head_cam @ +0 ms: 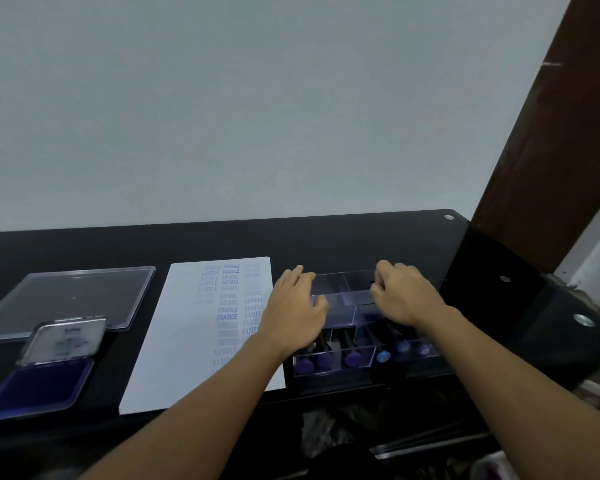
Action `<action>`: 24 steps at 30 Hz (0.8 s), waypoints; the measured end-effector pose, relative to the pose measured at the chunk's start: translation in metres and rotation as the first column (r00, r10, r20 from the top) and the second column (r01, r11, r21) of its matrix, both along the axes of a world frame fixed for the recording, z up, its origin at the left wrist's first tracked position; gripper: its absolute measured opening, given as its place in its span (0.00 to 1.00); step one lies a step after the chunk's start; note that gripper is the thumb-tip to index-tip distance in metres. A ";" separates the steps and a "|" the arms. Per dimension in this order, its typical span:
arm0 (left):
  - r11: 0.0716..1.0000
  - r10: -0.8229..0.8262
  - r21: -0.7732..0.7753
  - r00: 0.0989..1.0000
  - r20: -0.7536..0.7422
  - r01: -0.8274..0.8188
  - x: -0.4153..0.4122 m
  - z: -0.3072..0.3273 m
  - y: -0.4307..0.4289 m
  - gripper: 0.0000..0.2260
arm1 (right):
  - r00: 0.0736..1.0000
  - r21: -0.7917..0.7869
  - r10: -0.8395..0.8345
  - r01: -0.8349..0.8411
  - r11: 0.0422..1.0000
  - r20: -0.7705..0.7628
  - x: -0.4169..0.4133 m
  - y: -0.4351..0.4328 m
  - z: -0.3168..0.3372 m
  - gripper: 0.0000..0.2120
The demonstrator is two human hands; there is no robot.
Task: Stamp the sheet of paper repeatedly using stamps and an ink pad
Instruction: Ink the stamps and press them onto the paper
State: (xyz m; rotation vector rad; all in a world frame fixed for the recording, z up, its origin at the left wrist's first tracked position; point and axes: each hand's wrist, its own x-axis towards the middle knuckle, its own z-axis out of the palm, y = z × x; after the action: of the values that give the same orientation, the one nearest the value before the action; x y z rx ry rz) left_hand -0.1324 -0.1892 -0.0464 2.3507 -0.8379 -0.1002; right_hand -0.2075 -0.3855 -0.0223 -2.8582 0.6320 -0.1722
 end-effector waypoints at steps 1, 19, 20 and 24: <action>1.000 -0.002 -0.004 1.000 -0.002 0.002 0.000 0.001 0.007 0.24 | 0.999 -0.017 0.006 -0.005 1.000 0.054 -0.003 0.001 0.003 0.07; 0.965 0.259 0.023 0.964 0.067 -0.261 0.019 0.019 0.216 0.21 | 0.960 0.156 0.251 -0.269 0.950 0.125 0.035 0.155 0.055 0.07; 0.960 0.277 0.010 0.958 0.073 -0.279 0.021 0.021 0.225 0.20 | 0.957 0.170 0.265 -0.282 0.944 0.114 0.038 0.168 0.054 0.07; 0.931 0.364 -0.028 0.928 0.075 -0.363 0.027 0.022 0.259 0.18 | 0.936 0.193 0.335 -0.351 0.916 0.108 0.051 0.218 0.049 0.07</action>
State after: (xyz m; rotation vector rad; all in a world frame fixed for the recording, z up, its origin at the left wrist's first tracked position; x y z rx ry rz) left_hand -0.1049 0.0701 -0.0240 2.4682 -0.4225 0.1548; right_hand -0.1562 -0.1674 0.0264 -2.6871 0.1161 -0.1423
